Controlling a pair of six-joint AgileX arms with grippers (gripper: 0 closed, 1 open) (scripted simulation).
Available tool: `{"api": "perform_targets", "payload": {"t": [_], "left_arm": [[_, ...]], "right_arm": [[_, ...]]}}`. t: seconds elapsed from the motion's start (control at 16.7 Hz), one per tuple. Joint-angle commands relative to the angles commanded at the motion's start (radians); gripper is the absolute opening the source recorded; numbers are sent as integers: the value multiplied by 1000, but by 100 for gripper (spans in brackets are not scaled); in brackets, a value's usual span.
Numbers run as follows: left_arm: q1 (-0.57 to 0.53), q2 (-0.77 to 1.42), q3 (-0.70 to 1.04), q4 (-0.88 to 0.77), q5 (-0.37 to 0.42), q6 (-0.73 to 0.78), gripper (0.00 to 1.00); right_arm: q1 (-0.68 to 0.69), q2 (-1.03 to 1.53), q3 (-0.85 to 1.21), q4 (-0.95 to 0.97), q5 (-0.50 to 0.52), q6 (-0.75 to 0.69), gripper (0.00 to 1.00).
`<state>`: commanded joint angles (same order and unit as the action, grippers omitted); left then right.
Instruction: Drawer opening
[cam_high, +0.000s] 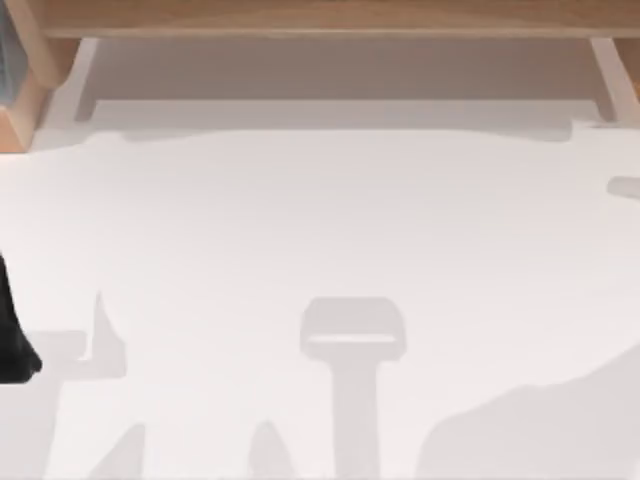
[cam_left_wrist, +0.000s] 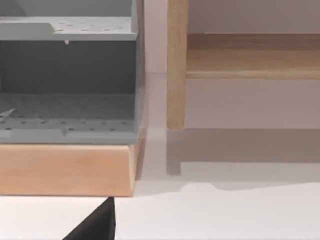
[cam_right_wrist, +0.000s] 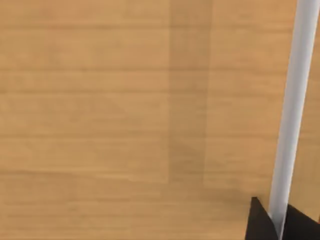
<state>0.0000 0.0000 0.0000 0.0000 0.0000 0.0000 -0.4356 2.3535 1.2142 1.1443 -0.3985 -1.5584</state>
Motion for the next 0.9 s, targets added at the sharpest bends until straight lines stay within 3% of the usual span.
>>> {"api": "perform_targets", "payload": {"t": [0.42,0.9], "left_arm": [[0,0,0,0,0,0,100],[0,0,0,0,0,0,100]], "right_arm": [[-6,-7,-18,8,-6,0,0],[-69,-121,-276,151,-66,4,0]]}}
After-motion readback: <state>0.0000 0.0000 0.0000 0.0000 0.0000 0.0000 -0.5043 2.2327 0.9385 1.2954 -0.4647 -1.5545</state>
